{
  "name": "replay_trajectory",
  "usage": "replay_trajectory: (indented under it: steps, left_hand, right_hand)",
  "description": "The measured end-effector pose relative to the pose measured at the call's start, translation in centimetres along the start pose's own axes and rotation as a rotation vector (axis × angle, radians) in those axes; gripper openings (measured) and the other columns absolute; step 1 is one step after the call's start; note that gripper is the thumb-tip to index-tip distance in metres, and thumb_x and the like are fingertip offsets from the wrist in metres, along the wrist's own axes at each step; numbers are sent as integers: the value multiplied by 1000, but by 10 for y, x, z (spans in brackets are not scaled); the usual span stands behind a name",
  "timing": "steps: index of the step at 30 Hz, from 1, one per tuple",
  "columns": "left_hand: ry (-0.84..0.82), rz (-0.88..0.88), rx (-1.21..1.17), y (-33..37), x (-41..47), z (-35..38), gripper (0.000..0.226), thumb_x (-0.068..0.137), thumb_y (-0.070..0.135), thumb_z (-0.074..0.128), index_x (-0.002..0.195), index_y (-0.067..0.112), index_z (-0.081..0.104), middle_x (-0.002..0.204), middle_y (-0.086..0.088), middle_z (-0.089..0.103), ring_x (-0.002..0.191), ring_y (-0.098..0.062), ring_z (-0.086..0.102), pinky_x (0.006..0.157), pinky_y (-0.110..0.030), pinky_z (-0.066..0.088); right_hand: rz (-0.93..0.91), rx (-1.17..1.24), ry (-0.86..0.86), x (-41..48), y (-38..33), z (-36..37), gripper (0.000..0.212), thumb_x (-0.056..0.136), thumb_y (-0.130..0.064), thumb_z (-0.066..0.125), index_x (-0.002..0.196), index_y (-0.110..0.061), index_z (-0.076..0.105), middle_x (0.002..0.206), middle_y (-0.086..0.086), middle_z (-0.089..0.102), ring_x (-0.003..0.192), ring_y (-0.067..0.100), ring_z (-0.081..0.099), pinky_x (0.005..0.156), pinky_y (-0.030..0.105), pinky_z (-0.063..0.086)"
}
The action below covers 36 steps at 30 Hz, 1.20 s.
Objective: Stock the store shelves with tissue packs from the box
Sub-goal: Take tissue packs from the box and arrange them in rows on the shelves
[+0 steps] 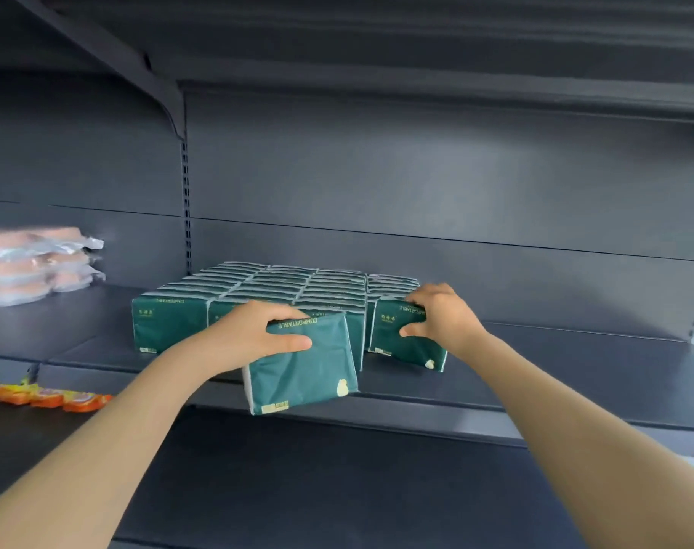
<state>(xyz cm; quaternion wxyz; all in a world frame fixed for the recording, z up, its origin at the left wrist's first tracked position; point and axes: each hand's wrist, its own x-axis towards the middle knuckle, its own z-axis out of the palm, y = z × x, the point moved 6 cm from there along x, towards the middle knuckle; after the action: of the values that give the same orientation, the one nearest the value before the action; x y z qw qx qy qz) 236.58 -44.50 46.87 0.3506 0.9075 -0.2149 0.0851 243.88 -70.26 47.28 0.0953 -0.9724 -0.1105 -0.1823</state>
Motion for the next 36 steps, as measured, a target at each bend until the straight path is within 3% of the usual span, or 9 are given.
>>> replay_trajectory:
  steps: [4,9,14,18,22,25,28,31,36]
  left_hand:
    - [-64,1,39,-12,11,3,19,83,38,68,95,50,58,102,33,60,95,15,54,82,-13,44]
    - [-64,9,-9,-12,16,5,15,84,37,68,93,47,63,99,27,65,90,16,57,70,-8,46]
    - [-19,27,1,2,19,8,17,83,35,69,95,44,61,93,32,63,84,20,56,64,-2,43]
    - [75,22,12,14,21,10,23,82,34,71,102,39,62,102,29,60,97,10,56,75,-9,42]
    - [69,-5,84,24,16,18,43,79,38,73,119,30,62,115,22,57,111,1,51,92,-18,38]
    - [64,-19,77,31,15,20,35,78,36,74,112,30,65,111,21,59,109,-2,54,93,-22,42]
    - [69,-5,50,42,15,26,37,78,38,74,113,28,66,114,20,61,109,-2,55,96,-26,45]
    - [51,64,52,60,17,43,40,77,34,75,116,28,65,108,27,59,103,7,54,95,-18,43]
    - [14,200,111,88,24,70,42,76,36,76,116,27,65,111,23,59,106,6,53,94,-12,40]
  right_hand:
    - [-80,-16,45,15,5,24,64,83,-39,69,140,-23,45,147,-4,39,138,15,24,111,27,24]
    - [-109,-15,85,17,12,40,63,85,-37,66,142,-24,42,148,-6,39,138,13,33,114,25,22]
    - [-81,-109,-44,29,7,32,66,83,-41,68,141,-22,43,144,-2,44,132,20,38,107,34,35]
    - [-64,-131,-142,34,-3,22,64,81,-39,70,136,-18,46,133,2,53,118,23,51,94,36,46]
    - [15,202,48,7,-1,5,43,90,-33,60,127,-13,54,128,1,59,117,20,54,96,32,44]
    - [88,539,209,-36,0,-3,24,94,-29,55,111,-14,63,107,-3,67,100,13,60,86,23,45]
    - [133,835,253,-80,-5,-1,21,96,-35,50,102,-21,66,100,-9,67,97,10,59,83,21,42]
    - [76,1120,200,-108,-18,7,19,90,-37,60,107,-27,63,103,-9,69,100,8,63,93,29,49]
    - [123,1086,205,-124,-17,11,35,77,-24,77,101,-35,54,97,-9,68,92,6,64,82,28,55]
